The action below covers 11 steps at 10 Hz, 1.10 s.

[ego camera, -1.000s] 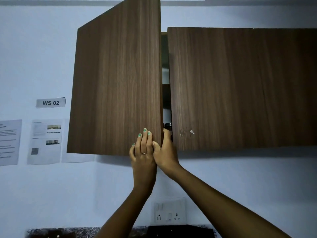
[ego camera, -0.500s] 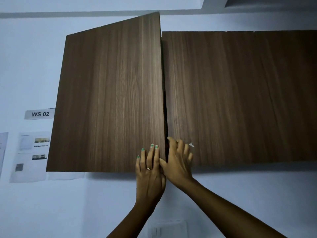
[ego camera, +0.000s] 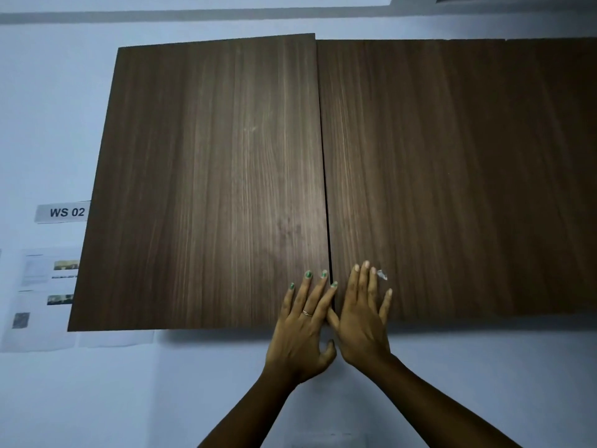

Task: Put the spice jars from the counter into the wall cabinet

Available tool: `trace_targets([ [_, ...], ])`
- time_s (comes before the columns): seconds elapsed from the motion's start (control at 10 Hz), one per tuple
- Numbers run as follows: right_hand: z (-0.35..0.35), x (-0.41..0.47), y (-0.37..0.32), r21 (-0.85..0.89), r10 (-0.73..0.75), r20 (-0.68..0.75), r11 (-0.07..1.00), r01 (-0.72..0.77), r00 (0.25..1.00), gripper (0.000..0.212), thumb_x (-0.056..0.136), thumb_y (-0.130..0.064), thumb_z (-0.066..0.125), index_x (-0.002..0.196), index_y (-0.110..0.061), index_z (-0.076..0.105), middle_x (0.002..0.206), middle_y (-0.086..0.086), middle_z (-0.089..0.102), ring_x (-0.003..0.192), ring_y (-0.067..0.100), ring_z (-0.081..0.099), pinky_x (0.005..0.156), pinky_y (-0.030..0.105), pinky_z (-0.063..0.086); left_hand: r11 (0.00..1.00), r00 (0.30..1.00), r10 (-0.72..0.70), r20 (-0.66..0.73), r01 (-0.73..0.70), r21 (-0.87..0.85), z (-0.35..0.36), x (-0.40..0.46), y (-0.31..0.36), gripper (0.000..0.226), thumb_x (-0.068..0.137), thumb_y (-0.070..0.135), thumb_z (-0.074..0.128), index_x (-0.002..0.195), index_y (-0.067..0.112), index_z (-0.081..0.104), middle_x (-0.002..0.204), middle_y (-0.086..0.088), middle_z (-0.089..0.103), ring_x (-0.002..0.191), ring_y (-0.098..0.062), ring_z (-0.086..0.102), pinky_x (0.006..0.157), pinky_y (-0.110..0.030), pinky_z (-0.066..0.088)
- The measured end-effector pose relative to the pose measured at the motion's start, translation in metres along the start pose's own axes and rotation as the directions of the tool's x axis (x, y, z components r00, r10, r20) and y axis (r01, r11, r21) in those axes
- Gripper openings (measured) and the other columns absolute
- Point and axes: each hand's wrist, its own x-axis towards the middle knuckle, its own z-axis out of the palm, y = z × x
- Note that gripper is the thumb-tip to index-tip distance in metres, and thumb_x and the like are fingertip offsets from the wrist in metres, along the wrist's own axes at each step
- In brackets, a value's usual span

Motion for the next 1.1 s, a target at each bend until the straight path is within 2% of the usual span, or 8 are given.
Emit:
trace_targets([
  [0.1,0.018,0.006,0.002,-0.025,0.0,-0.032,1.0,-0.001,0.999,0.087,0.093,-0.057,0.027,0.135,-0.01,-0.033,0.151,0.01,-0.031,0.134,0.024,-0.034,0.111,0.051,-0.016,1.0,1.0,-0.008,0.022,0.007,0.029,0.011,0.004,-0.005,0.091,0.077,0.052,0.058,0.15,0.018,0.015,0.159,-0.007,0.014,0.146,-0.033,0.01,0.116,-0.048,0.008],
  [0.3,0.037,0.008,0.006,-0.107,-0.058,-0.193,0.994,0.038,0.979,0.087,0.088,-0.053,0.04,0.146,-0.005,-0.004,0.156,0.015,-0.005,0.144,0.029,-0.006,0.112,0.053,-0.005,0.993,1.0,-0.013,0.013,0.011,0.12,0.021,0.008,-0.009,0.088,0.074,0.053,0.059,0.148,0.018,0.027,0.156,-0.009,0.024,0.144,-0.035,0.019,0.113,-0.056,0.017],
  [0.4,0.036,0.01,0.01,-0.108,-0.062,-0.125,0.993,0.049,0.99,0.087,0.09,-0.056,0.03,0.142,-0.009,-0.021,0.152,0.01,-0.025,0.141,0.026,-0.023,0.11,0.05,-0.016,0.99,0.999,-0.005,0.044,-0.001,0.139,0.021,0.008,-0.011,0.09,0.07,0.048,0.057,0.149,0.017,0.026,0.157,-0.01,0.021,0.144,-0.036,0.016,0.113,-0.057,0.014],
  [0.5,0.027,0.012,0.011,-0.111,-0.059,-0.013,0.992,0.057,0.998,0.086,0.092,-0.058,0.024,0.136,-0.011,-0.034,0.144,0.007,-0.04,0.134,0.023,-0.036,0.111,0.05,-0.017,0.992,0.993,-0.005,0.117,-0.009,0.125,0.017,0.011,-0.011,0.093,0.072,0.041,0.051,0.151,0.021,0.007,0.159,-0.006,-0.001,0.146,-0.034,-0.007,0.118,-0.053,-0.001],
  [0.6,0.009,0.013,0.013,-0.102,-0.113,0.04,0.988,0.117,0.993,0.084,0.094,-0.055,0.028,0.142,-0.009,-0.024,0.15,0.01,-0.031,0.141,0.025,-0.025,0.114,0.048,-0.01,0.991,0.979,-0.043,0.198,0.017,0.132,0.01,0.015,-0.01,0.086,0.082,0.033,0.042,0.149,0.025,-0.01,0.158,-0.004,-0.016,0.145,-0.029,-0.02,0.119,-0.047,-0.008],
  [0.7,-0.015,0.006,0.02,-0.185,-0.241,0.063,0.951,0.248,0.969,0.075,0.097,-0.048,0.031,0.148,-0.006,-0.003,0.158,0.016,-0.004,0.146,0.029,-0.005,0.118,0.041,-0.003,0.988,0.976,-0.058,0.21,0.025,0.154,-0.005,0.014,-0.002,0.073,0.089,0.033,0.034,0.152,0.023,-0.002,0.161,-0.003,-0.007,0.148,-0.026,-0.009,0.119,-0.045,-0.006],
  [0.9,-0.048,-0.001,0.026,-0.391,-0.419,0.051,0.827,0.404,0.906,0.076,0.096,-0.053,0.024,0.148,-0.005,-0.006,0.157,0.017,-0.009,0.145,0.032,-0.013,0.119,0.045,-0.007,0.973,1.0,0.02,-0.018,-0.015,0.231,-0.033,0.022,0.012,0.065,0.091,0.038,0.025,0.151,0.014,0.021,0.158,-0.005,0.019,0.147,-0.027,0.015,0.119,-0.046,0.004],
  [1.1,-0.084,0.004,0.012,-0.341,-0.415,-0.112,0.87,0.357,0.903,0.084,0.087,-0.056,0.017,0.148,0.0,0.003,0.157,0.02,-0.003,0.145,0.032,-0.005,0.12,0.044,-0.001,0.974,0.963,-0.069,-0.261,0.121,0.189,-0.052,0.032,0.021,0.065,0.093,0.04,0.032,0.15,0.01,0.019,0.158,-0.009,0.015,0.147,-0.026,0.013,0.119,-0.043,0.004],
])
